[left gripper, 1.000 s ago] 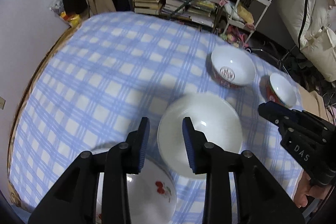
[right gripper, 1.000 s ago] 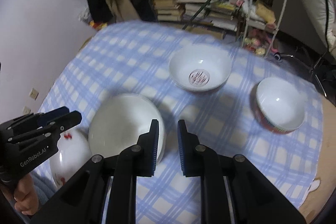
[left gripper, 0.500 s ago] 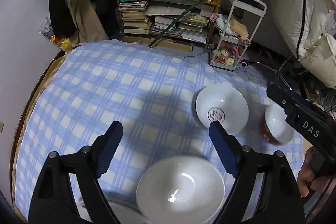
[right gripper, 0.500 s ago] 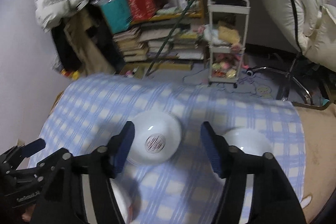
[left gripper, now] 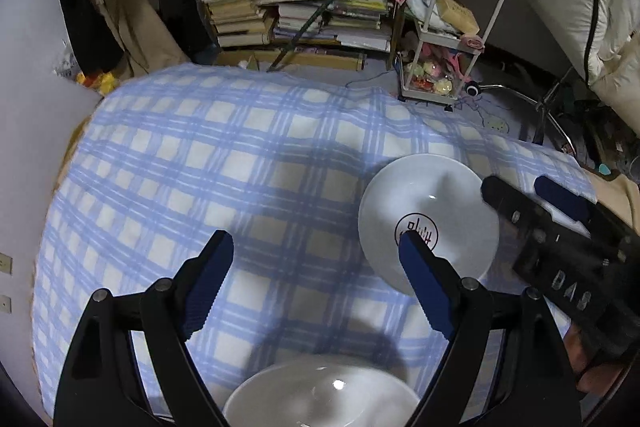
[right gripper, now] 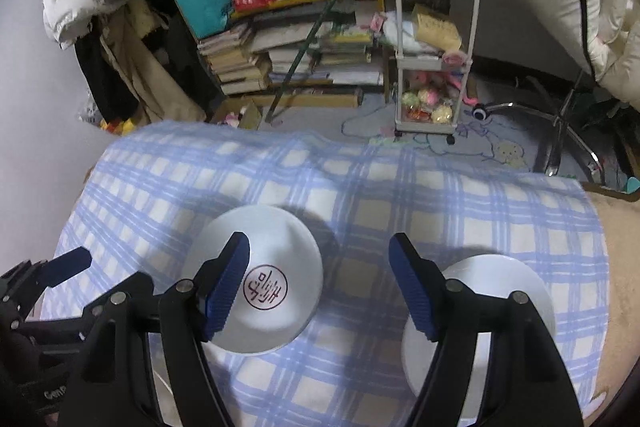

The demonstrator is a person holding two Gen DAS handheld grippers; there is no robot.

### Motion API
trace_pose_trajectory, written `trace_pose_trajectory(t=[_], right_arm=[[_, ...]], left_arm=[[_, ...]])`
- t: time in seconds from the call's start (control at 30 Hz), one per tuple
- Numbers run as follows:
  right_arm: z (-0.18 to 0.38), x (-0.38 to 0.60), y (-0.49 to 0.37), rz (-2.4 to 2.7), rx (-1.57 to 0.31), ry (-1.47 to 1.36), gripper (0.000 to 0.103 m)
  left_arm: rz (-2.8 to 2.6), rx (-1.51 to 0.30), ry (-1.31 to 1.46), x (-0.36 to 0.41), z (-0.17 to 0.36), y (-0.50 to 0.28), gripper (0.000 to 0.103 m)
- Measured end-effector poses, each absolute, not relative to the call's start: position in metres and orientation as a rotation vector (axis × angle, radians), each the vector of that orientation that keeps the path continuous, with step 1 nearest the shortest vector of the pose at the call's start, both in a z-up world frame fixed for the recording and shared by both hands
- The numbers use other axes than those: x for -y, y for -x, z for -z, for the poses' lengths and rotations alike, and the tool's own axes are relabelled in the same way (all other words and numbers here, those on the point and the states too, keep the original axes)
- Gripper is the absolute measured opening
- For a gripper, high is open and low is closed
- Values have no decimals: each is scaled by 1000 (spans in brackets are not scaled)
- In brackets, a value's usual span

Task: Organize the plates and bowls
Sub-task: 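Grasp the rim of the red-stamped white bowl with both grippers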

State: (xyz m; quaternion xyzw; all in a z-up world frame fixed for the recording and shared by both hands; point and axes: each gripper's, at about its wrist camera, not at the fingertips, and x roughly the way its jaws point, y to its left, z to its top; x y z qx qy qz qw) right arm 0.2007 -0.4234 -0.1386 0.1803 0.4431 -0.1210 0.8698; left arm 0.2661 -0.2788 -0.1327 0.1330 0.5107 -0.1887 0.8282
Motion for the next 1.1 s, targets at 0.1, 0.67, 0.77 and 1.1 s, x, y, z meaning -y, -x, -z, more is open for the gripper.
trace_pose_trajectory(t=[0.1,0.67,0.77,1.1], right_arm=[[149,425,-204,257,-954,-377,76],[179,428,-215,175,-1036,-450,24],[186,428,-216,155,-1053,-491,21],[193,417,-213,104,-1081,-456,16]], left_arm=[[390,-1119,-268,281,144,-272,84],[444,-1230,-234,295,185,-283,43],[477,-1260,-205,300,192,-283,20],[440,-1306,-159,297,196,-285,13]])
